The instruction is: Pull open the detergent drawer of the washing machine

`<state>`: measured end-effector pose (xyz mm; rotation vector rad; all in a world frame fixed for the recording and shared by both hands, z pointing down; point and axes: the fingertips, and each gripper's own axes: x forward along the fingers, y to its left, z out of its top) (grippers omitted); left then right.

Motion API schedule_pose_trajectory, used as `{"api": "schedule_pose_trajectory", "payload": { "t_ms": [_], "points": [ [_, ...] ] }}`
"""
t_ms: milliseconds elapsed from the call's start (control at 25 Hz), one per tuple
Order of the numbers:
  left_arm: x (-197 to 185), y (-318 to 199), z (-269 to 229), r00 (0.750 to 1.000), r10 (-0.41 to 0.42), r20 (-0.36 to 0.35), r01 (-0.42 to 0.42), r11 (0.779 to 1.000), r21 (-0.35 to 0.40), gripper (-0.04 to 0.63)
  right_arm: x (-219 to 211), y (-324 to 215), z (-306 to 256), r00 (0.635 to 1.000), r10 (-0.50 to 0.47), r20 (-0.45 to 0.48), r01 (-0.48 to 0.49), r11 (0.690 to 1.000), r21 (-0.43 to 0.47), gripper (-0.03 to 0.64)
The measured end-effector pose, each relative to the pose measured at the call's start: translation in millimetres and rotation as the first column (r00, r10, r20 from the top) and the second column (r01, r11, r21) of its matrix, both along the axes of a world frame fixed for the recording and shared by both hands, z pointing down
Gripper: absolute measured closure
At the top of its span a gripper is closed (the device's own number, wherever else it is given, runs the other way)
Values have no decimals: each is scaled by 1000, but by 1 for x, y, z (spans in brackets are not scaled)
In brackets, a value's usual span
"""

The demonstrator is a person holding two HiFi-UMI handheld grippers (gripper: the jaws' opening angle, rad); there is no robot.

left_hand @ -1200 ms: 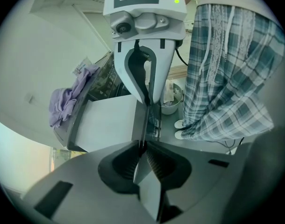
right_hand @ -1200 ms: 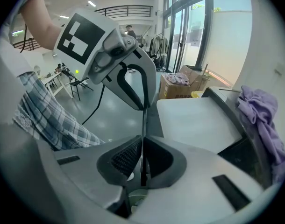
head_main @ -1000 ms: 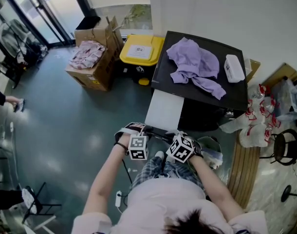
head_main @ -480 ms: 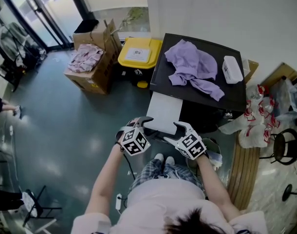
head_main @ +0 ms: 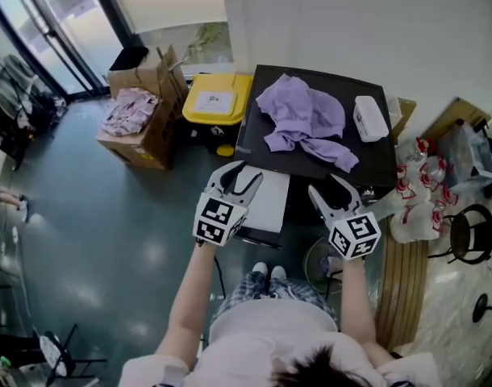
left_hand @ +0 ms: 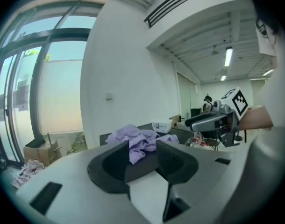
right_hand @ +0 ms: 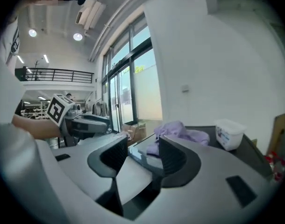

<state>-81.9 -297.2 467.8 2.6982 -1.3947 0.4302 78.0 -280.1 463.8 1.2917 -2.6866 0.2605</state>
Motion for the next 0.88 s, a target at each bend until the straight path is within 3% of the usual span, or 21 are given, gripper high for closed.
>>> {"api": "schedule_pose_trajectory", "payload": {
  "t_ms": [240, 440, 600, 880],
  "points": [
    [-2, -25, -16, 988, -147, -42, 148, 989, 14, 489, 71, -14, -33, 971, 233, 48, -236, 968, 88, 491],
    [3, -32, -19, 983, -175, -60, 177, 984, 34, 543, 112, -14, -44, 928, 364, 80, -372, 919, 133, 582],
    [8, -32, -16, 983, -176, -58, 178, 983, 47, 563, 131, -11, -46, 902, 422, 91, -431, 891, 144, 599],
    [11, -35, -19, 980, -181, -85, 187, 980, 71, 569, 145, -10, -39, 882, 465, 74, -471, 869, 149, 601]
  ]
}}
